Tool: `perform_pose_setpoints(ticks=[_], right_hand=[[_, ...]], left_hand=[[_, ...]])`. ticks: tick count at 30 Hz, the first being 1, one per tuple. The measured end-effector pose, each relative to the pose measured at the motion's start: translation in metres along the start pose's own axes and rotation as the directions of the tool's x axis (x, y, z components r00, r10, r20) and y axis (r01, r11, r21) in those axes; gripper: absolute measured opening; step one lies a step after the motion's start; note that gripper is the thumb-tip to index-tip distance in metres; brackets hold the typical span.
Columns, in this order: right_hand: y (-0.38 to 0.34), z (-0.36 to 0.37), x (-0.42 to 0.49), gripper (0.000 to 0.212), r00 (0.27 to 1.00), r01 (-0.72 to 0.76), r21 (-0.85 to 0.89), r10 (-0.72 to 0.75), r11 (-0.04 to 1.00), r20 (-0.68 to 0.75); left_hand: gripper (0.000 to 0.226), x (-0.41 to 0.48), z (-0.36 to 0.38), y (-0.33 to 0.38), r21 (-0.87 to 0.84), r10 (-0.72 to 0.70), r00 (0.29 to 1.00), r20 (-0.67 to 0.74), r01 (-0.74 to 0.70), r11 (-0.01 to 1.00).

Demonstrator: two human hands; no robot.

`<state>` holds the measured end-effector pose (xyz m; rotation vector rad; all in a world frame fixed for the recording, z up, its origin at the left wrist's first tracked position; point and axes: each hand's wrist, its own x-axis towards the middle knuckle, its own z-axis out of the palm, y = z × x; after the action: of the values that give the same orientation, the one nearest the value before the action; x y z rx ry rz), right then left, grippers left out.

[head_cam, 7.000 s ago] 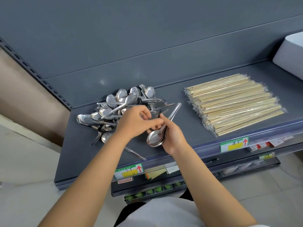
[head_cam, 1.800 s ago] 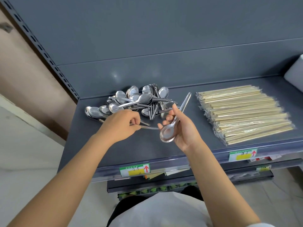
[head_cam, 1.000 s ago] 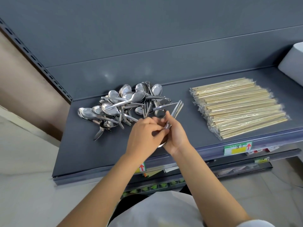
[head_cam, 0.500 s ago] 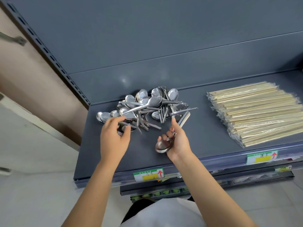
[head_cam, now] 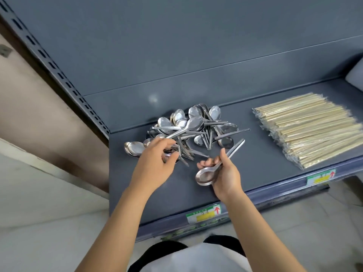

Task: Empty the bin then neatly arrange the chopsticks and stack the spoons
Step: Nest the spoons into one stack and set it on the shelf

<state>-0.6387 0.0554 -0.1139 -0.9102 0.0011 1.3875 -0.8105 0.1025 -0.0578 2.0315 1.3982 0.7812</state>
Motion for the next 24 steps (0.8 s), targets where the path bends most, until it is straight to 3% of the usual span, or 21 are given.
perform_pose_setpoints(ticks=[8,10,13,18,24], right_hand=[[0.003,-0.001,-0.003,0.043,0.995,0.097,-0.034,-0.098,0.995,-0.026],[0.005,0.0,-0.002,0.043,0.992,0.121,-0.057,-0.122,0.991,-0.017],[0.007,-0.001,-0.003,0.043,0.988,0.151,-0.089,-0.153,0.984,-0.015],[0.008,-0.001,-0.003,0.044,0.987,0.157,-0.098,-0.16,0.983,-0.029],[0.007,-0.001,-0.005,0.043,0.989,0.146,-0.085,-0.148,0.986,-0.02]], left_hand=[[0.031,0.011,-0.027,-0.068,0.28,-0.007,0.949,-0.315,0.1,0.955],[0.038,0.018,-0.037,-0.087,0.251,-0.131,0.955,-0.267,0.2,0.947],[0.038,0.03,-0.046,-0.099,0.075,-0.342,0.934,-0.104,0.351,0.934],[0.029,0.036,-0.044,-0.105,-0.221,-0.42,0.903,0.091,0.429,0.876],[0.023,0.034,-0.052,-0.111,-0.301,-0.471,0.879,0.079,0.471,0.829]])
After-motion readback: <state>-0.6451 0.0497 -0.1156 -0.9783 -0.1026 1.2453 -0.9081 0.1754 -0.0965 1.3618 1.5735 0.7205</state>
